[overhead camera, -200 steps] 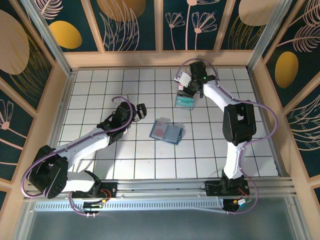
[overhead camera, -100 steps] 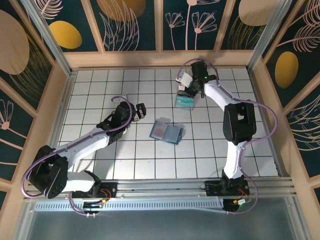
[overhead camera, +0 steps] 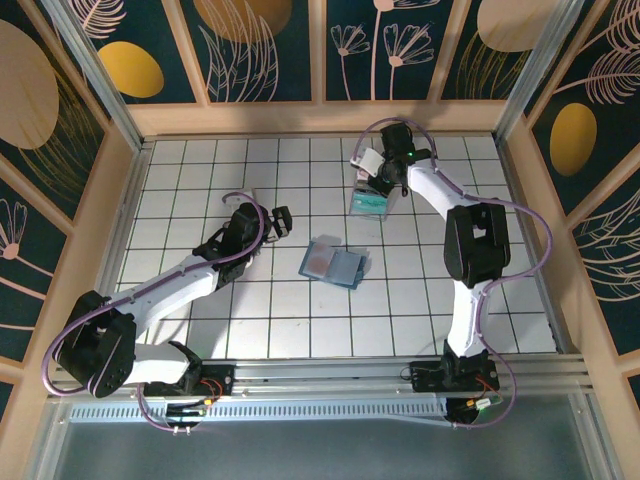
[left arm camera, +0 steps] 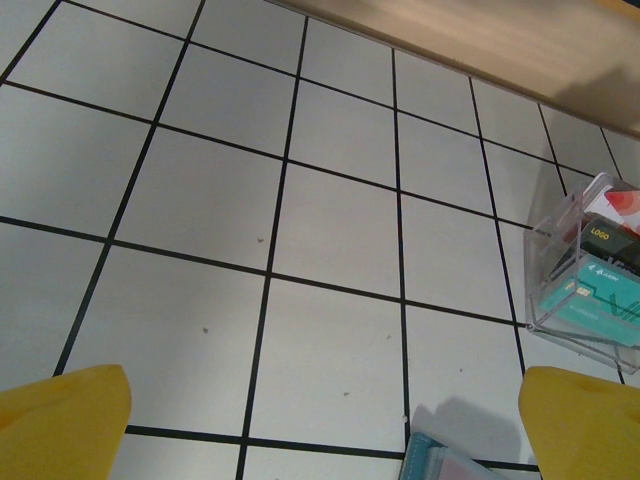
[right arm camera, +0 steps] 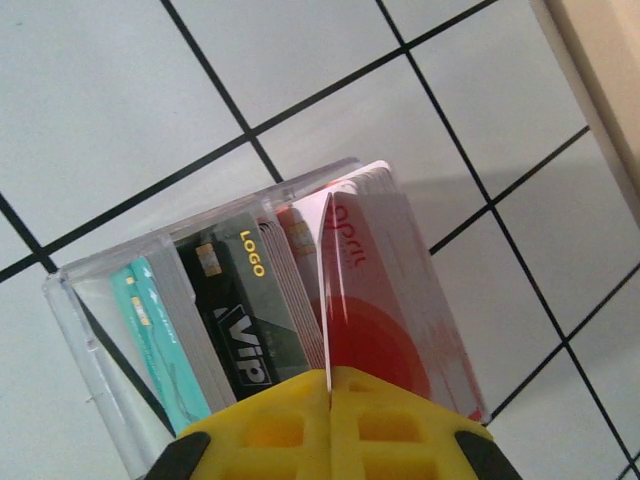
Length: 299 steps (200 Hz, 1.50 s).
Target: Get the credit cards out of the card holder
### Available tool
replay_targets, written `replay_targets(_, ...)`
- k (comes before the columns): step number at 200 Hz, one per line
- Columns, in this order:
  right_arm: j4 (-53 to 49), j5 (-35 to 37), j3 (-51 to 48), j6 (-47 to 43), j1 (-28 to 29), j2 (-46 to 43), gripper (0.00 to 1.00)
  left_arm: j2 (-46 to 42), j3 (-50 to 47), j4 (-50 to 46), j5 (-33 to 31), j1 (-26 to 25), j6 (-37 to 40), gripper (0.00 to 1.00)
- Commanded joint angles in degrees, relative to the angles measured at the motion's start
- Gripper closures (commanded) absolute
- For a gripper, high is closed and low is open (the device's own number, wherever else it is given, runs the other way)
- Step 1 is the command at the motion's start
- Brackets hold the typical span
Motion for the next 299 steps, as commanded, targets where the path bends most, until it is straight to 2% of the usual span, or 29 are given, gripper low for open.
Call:
replay_targets(1, -5.0, -3.7, 1.4, 0.5, -0.3, 2.2, 1.0, -1.0, 1.6, 0.5, 0.0, 0.4, 0.6, 0.01)
replay_targets(92, -14.3, -12.2, 8.7, 2.1, -0.4, 4.9, 1.0, -1.7, 1.4, 0.4, -0.4, 0.5, 0.7, 0.01)
replay_targets(194, -12.8, -6.1, 10.7, 5.7, -2.7, 5.2, 1.0, -1.1, 1.4, 1.1, 0.5, 0.5, 0.7, 0.01)
replay_targets(299, -14.5, -5.0, 13.5, 6.3, -3.6, 5.3, 1.0, -0.7, 1.6, 1.6, 1.5, 0.5, 0.6, 0.01)
